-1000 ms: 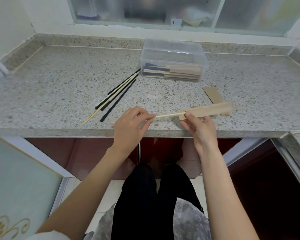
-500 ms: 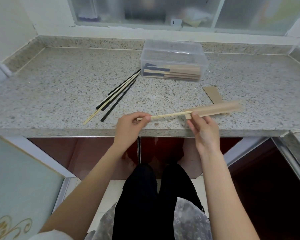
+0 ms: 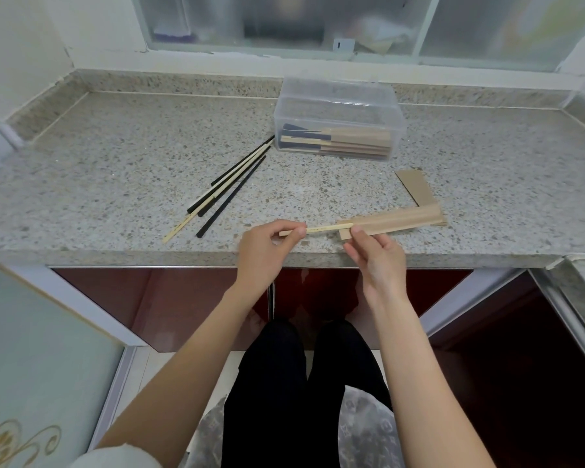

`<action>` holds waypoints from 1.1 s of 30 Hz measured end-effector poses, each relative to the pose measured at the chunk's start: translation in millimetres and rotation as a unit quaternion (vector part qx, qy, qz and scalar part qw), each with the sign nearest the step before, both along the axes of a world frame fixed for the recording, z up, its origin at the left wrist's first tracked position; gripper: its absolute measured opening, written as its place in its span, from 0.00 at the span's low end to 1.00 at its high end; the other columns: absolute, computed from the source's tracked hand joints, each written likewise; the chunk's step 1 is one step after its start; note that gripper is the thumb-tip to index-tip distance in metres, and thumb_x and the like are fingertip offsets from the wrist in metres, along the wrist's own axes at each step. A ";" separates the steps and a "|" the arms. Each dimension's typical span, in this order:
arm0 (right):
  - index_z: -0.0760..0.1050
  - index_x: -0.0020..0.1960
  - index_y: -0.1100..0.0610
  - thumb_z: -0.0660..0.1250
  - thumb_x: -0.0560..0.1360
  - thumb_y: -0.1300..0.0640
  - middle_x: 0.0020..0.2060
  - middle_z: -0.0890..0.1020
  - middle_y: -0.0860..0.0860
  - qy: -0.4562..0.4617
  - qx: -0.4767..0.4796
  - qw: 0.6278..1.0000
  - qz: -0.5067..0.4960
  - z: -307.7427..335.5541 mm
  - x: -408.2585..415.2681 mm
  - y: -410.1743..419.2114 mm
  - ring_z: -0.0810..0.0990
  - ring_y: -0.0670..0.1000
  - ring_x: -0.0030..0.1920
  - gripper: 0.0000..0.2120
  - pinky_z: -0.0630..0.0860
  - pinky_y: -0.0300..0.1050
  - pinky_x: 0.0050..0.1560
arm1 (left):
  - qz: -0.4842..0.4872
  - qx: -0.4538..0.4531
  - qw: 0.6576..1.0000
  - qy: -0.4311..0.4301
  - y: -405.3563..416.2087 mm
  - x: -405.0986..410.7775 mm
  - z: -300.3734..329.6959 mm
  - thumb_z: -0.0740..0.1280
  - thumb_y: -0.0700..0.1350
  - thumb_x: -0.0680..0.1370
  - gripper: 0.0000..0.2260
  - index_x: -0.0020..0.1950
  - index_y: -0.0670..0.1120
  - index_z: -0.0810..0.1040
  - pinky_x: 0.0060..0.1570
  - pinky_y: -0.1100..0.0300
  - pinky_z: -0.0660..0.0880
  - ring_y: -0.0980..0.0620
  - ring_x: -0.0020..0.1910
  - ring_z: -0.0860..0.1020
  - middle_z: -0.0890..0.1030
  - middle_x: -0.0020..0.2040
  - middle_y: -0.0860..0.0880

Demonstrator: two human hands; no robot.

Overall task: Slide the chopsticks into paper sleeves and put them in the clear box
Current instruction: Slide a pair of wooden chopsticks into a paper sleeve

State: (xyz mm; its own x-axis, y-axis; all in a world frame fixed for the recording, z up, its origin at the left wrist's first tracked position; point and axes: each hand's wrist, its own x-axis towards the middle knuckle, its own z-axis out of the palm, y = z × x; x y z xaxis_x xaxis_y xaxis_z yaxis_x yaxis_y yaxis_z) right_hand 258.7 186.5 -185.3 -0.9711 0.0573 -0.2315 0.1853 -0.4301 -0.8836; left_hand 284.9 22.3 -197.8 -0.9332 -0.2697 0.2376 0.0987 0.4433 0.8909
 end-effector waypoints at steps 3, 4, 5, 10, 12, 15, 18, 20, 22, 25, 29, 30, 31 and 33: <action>0.79 0.50 0.60 0.67 0.76 0.64 0.41 0.83 0.50 -0.003 -0.012 1.000 -0.005 0.0 0.4 3.0 0.83 0.45 0.43 0.05 0.80 0.37 0.43 | -0.002 -0.117 0.993 0.002 -17.3 -1.1 1.0 0.65 0.54 0.77 0.14 0.61 0.52 0.78 0.51 0.70 0.70 0.64 0.50 0.76 0.80 0.54 0.59; 0.79 0.50 0.60 0.67 0.76 0.64 0.41 0.82 0.50 -0.005 -0.016 1.000 -0.010 0.2 -0.5 4.1 0.82 0.45 0.41 0.04 0.80 0.37 0.43 | 0.016 -0.139 0.990 0.006 -28.9 -1.7 0.4 0.64 0.54 0.77 0.16 0.62 0.51 0.76 0.53 0.66 0.71 0.62 0.52 0.76 0.79 0.55 0.57; 0.78 0.49 0.59 0.66 0.76 0.64 0.40 0.82 0.49 -0.006 -0.021 1.000 -0.018 0.6 -1.4 5.8 0.82 0.45 0.39 0.04 0.80 0.37 0.42 | 0.043 -0.156 0.987 0.008 -42.5 -2.3 -1.3 0.63 0.54 0.78 0.16 0.63 0.50 0.76 0.54 0.63 0.72 0.59 0.53 0.76 0.79 0.57 0.55; 0.76 0.51 0.59 0.61 0.80 0.60 0.39 0.85 0.52 -0.006 -0.037 0.999 -0.036 1.6 -8.2 10.3 0.85 0.50 0.39 0.05 0.80 0.38 0.38 | 0.174 -0.278 0.944 -0.024 -110.7 -8.9 -10.6 0.66 0.47 0.77 0.15 0.61 0.44 0.77 0.56 0.53 0.68 0.42 0.58 0.71 0.78 0.57 0.43; 0.76 0.52 0.60 0.59 0.81 0.59 0.40 0.85 0.53 -0.008 -0.023 0.999 -0.025 2.0 -10.1 7.6 0.85 0.51 0.41 0.07 0.80 0.39 0.39 | 0.191 -0.285 0.937 -0.072 -126.7 -12.0 -10.5 0.67 0.46 0.76 0.15 0.62 0.43 0.77 0.57 0.50 0.68 0.39 0.58 0.71 0.76 0.57 0.39; 0.76 0.54 0.61 0.59 0.81 0.59 0.44 0.84 0.56 -0.005 -0.002 1.000 -0.002 2.2 -12.6 1.3 0.85 0.53 0.44 0.09 0.82 0.44 0.44 | 0.192 -0.263 0.939 -0.113 -137.5 -13.6 -7.1 0.67 0.47 0.76 0.15 0.60 0.42 0.77 0.57 0.50 0.68 0.39 0.56 0.73 0.76 0.55 0.38; 0.76 0.54 0.62 0.60 0.81 0.59 0.43 0.84 0.56 0.002 0.007 1.000 0.014 2.6 -13.4 -7.5 0.85 0.53 0.43 0.09 0.82 0.46 0.48 | 0.176 -0.233 0.947 -0.137 -140.3 -10.6 0.6 0.70 0.49 0.74 0.16 0.58 0.44 0.77 0.50 0.56 0.68 0.45 0.53 0.74 0.77 0.53 0.42; 0.76 0.55 0.63 0.59 0.81 0.59 0.44 0.84 0.57 0.005 0.008 1.000 0.021 2.3 -13.1 -14.6 0.85 0.53 0.43 0.10 0.82 0.45 0.47 | 0.163 -0.217 0.951 -0.149 -145.0 -4.4 3.7 0.71 0.49 0.73 0.14 0.56 0.44 0.78 0.45 0.59 0.67 0.49 0.47 0.74 0.78 0.49 0.46; 0.75 0.58 0.65 0.59 0.81 0.59 0.47 0.84 0.59 0.003 0.012 1.000 0.027 1.5 -13.1 -21.0 0.85 0.53 0.44 0.11 0.82 0.44 0.46 | 0.159 -0.227 0.948 -0.156 -151.1 3.2 5.4 0.70 0.46 0.73 0.11 0.53 0.44 0.79 0.44 0.59 0.69 0.50 0.44 0.75 0.79 0.45 0.48; 0.74 0.59 0.66 0.59 0.81 0.59 0.47 0.83 0.59 0.004 0.018 0.999 0.034 -0.6 -11.7 -33.7 0.85 0.54 0.44 0.13 0.82 0.44 0.46 | 0.166 -0.238 0.945 -0.154 -159.5 10.7 7.5 0.68 0.41 0.74 0.06 0.50 0.44 0.81 0.45 0.59 0.71 0.47 0.46 0.79 0.82 0.43 0.46; 0.75 0.57 0.62 0.59 0.81 0.60 0.47 0.83 0.59 0.017 0.027 0.999 0.019 -1.9 -8.4 -41.3 0.85 0.54 0.45 0.09 0.82 0.43 0.47 | 0.145 -0.275 0.938 -0.154 -160.6 13.8 5.8 0.64 0.41 0.77 0.08 0.52 0.43 0.81 0.45 0.56 0.69 0.44 0.47 0.78 0.81 0.46 0.44; 0.75 0.57 0.61 0.59 0.81 0.60 0.48 0.83 0.59 0.017 0.025 0.999 0.014 -2.2 -7.9 -41.7 0.85 0.55 0.45 0.09 0.82 0.43 0.47 | 0.146 -0.286 0.936 -0.145 -161.5 16.5 4.6 0.63 0.41 0.77 0.08 0.53 0.43 0.81 0.43 0.56 0.67 0.43 0.46 0.77 0.79 0.46 0.42; 0.74 0.57 0.61 0.59 0.81 0.60 0.49 0.83 0.60 0.017 0.021 1.000 0.010 -2.2 -7.4 -42.5 0.84 0.55 0.46 0.09 0.82 0.43 0.47 | 0.149 -0.291 0.936 -0.133 -163.5 19.1 3.6 0.63 0.41 0.78 0.08 0.53 0.43 0.81 0.41 0.57 0.65 0.43 0.46 0.76 0.78 0.45 0.41; 0.73 0.60 0.62 0.59 0.81 0.60 0.50 0.83 0.61 0.017 0.017 1.000 0.006 -2.7 -7.1 -42.3 0.84 0.55 0.46 0.10 0.82 0.42 0.46 | 0.155 -0.280 0.941 -0.108 -169.4 23.4 -0.3 0.64 0.40 0.78 0.08 0.53 0.42 0.81 0.39 0.58 0.64 0.43 0.45 0.76 0.78 0.45 0.41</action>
State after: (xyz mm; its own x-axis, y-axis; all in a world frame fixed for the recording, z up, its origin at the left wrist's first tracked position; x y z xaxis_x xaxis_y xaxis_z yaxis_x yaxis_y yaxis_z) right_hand 251.6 144.2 -188.0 -0.9789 0.0533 -0.1972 0.1603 -0.3975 -0.9035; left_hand 308.3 -147.1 -198.1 -0.8727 -0.4269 0.2367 -0.2703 0.8264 0.4939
